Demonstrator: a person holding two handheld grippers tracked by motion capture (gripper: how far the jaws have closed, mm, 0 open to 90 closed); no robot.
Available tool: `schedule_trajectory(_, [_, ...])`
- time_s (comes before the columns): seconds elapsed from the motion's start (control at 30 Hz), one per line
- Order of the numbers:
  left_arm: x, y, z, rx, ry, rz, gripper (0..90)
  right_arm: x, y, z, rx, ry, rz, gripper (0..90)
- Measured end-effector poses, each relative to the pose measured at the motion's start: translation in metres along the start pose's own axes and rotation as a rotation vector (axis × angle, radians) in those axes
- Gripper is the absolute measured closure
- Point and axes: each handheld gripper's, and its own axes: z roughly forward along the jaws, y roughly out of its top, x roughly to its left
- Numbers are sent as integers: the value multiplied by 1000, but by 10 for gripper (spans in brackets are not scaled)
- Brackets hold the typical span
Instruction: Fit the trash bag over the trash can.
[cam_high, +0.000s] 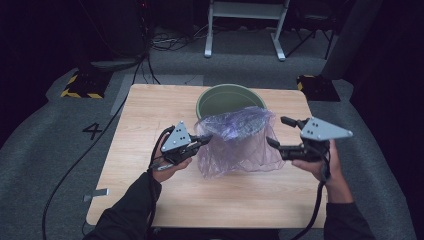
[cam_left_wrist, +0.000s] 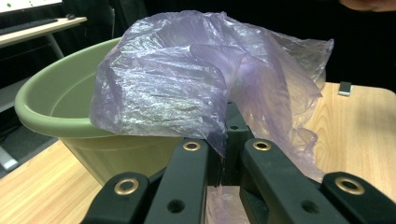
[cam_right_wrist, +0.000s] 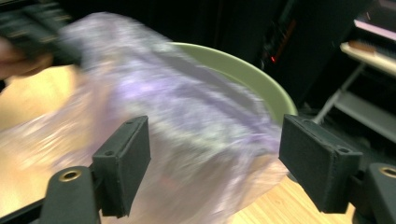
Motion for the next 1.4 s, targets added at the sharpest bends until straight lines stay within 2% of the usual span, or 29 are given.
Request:
schedule_trajectory(0.1, [1, 1, 0, 2, 7, -1, 893, 23, -8, -9, -11, 13, -80, 230])
schedule_trajectory(0.17, [2, 3, -1, -2, 5, -9, 893, 35, -15, -11, -7, 42, -104, 204])
schedule_trajectory(0.27, [4, 6, -3, -9, 8, -14, 894, 47, -27, -11, 20, 19, -149, 190])
schedule_trajectory(0.37, [7, 8, -3, -13, 3, -22, 894, 55, -38, -9, 42, -4, -196, 183])
schedule_trajectory(0.5, [11, 11, -3, -16, 1, -34, 896, 63, -44, -5, 71, 0, -244, 174])
schedule_trajectory(0.57, [11, 11, -3, -16, -2, -36, 896, 67, -47, -2, 70, 5, -256, 175])
schedule_trajectory(0.67, [13, 10, -4, -14, -10, -47, 896, 69, -50, 5, 77, -38, -277, 199])
schedule_trajectory(0.77, [15, 10, -4, -15, -17, -57, 896, 69, -54, 11, 86, -86, -292, 298])
schedule_trajectory(0.83, [16, 10, -5, -18, -13, -58, 895, 66, -54, 15, 84, -128, -292, 425])
schedule_trajectory(0.87, [16, 10, -5, -18, -13, -58, 896, 65, -54, 16, 83, -130, -285, 468])
schedule_trajectory(0.97, [16, 11, -6, -17, -11, -51, 896, 62, -50, 15, 37, -122, -275, 661])
schedule_trajectory(1.1, [16, 12, -6, -15, -5, -50, 895, 61, -43, 16, 14, -111, -276, 804])
schedule_trajectory(1.13, [17, 13, -7, -16, -4, -49, 895, 59, -42, 17, 16, -113, -275, 806])
schedule_trajectory(1.17, [17, 13, -7, -15, -4, -50, 896, 57, -40, 17, 15, -111, -268, 794])
schedule_trajectory(1.2, [17, 13, -7, -13, 0, -49, 895, 55, -39, 17, 9, -106, -254, 733])
schedule_trajectory(1.23, [17, 13, -7, -11, 3, -49, 895, 54, -38, 17, 5, -92, -247, 624])
schedule_trajectory(1.3, [17, 13, -7, -10, -2, -52, 895, 54, -35, 17, 7, -23, -216, 380])
schedule_trajectory(1.33, [17, 12, -6, -9, -1, -53, 896, 57, -34, 17, 12, 12, -214, 320])
schedule_trajectory(1.4, [17, 12, -6, -8, -3, -56, 895, 64, -35, 16, 2, 35, -230, 233])
